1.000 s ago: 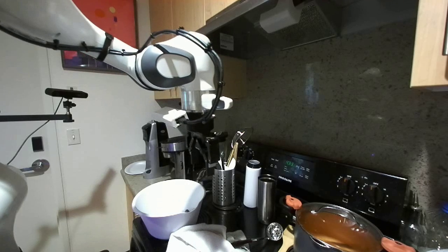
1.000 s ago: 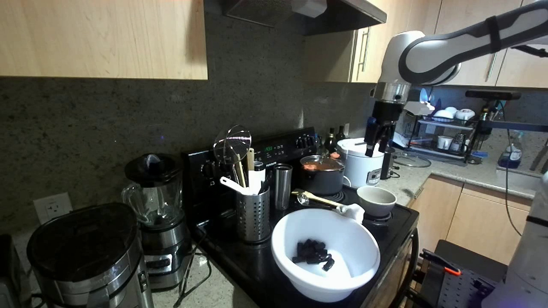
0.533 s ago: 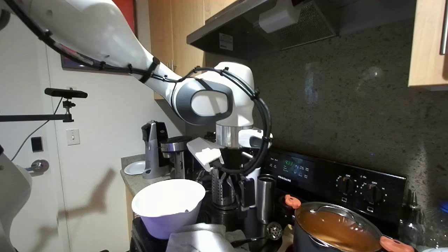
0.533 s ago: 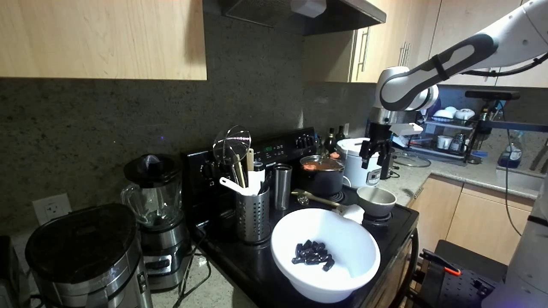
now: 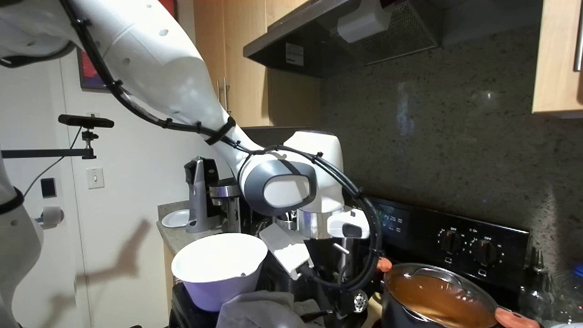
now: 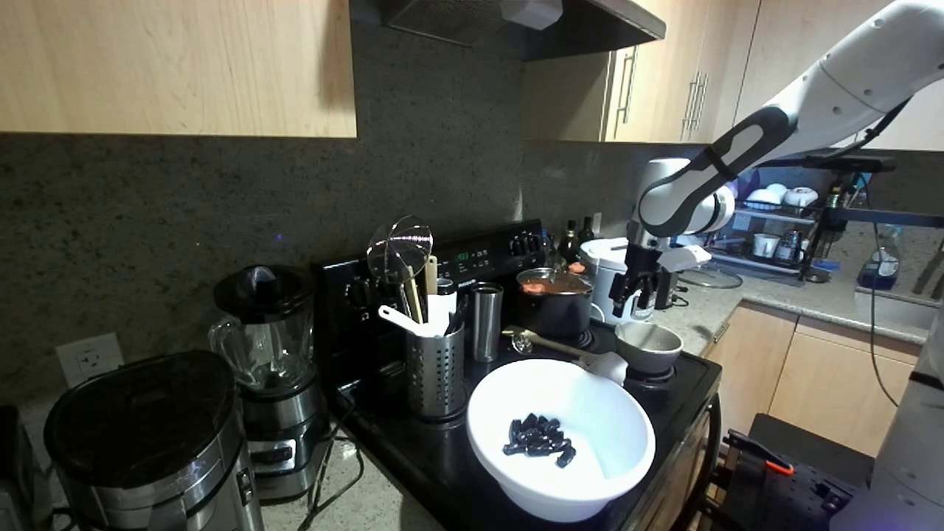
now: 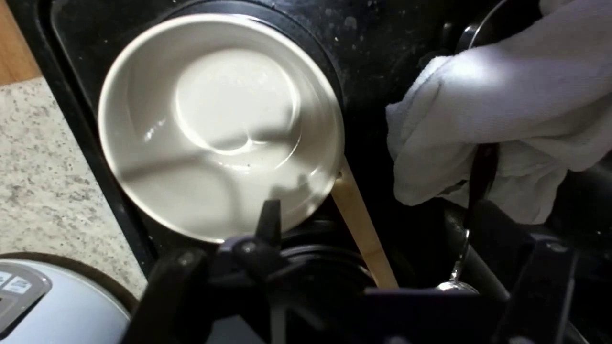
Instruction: Move the grey bowl on the stove backwards
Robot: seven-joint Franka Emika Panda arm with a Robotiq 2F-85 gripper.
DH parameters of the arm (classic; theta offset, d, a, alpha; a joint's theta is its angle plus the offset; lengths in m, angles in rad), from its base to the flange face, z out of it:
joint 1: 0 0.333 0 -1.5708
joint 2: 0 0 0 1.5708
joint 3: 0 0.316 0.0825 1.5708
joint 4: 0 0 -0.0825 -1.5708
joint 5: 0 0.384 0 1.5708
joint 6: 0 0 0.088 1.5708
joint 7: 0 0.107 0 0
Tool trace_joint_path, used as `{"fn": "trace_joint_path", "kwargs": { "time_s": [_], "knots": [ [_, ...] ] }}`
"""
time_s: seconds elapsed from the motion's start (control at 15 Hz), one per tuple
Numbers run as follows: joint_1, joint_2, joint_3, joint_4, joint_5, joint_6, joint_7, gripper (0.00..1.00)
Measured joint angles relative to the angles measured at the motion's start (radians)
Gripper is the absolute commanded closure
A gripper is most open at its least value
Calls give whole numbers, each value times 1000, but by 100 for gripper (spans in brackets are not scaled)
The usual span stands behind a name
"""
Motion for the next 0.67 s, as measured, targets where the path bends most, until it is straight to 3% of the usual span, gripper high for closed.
{"fn": "trace_joint_path", "kwargs": {
  "time_s": [0.6,0.67],
  "knots": [
    [-46,181,-2,-10,-34,112,-52,2],
    [-49,193,-3,-15,-45,118,-52,26]
  ]
}}
